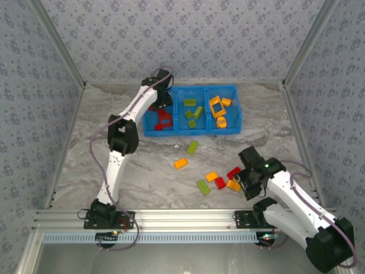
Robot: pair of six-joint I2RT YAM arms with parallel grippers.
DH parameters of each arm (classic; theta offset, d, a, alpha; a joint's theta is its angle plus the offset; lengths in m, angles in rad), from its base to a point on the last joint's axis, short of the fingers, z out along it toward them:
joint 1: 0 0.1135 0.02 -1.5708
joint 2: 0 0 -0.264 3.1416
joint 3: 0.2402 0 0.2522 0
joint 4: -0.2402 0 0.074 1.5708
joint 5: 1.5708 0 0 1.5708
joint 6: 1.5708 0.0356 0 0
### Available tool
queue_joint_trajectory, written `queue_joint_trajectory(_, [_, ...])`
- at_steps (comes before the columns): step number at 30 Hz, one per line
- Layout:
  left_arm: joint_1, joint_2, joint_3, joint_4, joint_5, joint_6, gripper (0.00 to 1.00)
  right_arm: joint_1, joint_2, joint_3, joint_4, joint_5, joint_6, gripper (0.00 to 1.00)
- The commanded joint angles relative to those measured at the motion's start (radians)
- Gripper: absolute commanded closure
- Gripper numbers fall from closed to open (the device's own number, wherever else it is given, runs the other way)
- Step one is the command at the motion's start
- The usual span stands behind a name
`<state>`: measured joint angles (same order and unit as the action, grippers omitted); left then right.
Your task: Sort the legos into containers by color
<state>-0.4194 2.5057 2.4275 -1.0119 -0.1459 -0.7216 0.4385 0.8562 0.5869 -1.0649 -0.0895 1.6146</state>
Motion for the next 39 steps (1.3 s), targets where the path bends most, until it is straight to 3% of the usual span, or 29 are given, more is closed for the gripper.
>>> queue_joint_trajectory(1, [-0.027,-0.144,-0.002,-0.026,0.000,0.019,0.43,-0.037,-0.003,-0.031,-0.036,0.016,0.273,0.36])
queue_joint_trajectory(11, [-0.149,-0.478,-0.287,-0.011,-0.011,0.008,0.38,-0.088,0.081,-0.135,0.231,-0.056,0.475,0.31])
queue_joint_trajectory(22, [-0.224,-0.829,-0.705,0.008,0.015,0.008,0.38,-0.057,0.117,-0.208,0.400,-0.056,0.550,0.32])
queue_joint_trajectory(29, [-0.280,-0.966,-0.872,-0.011,0.023,-0.004,0.38,0.031,0.191,-0.224,0.521,-0.024,0.655,0.41])
queue_joint_trajectory(31, [-0.296,-1.003,-0.909,-0.009,0.019,0.004,0.38,0.037,0.219,-0.205,0.531,-0.021,0.651,0.44])
queue_joint_trajectory(33, [-0.320,-1.042,-0.956,0.004,0.016,0.033,0.38,0.037,0.234,-0.184,0.516,-0.003,0.646,0.54])
queue_joint_trajectory(39, [-0.355,-1.126,-1.097,0.031,0.027,0.041,0.38,0.031,0.244,-0.181,0.549,0.034,0.671,0.61])
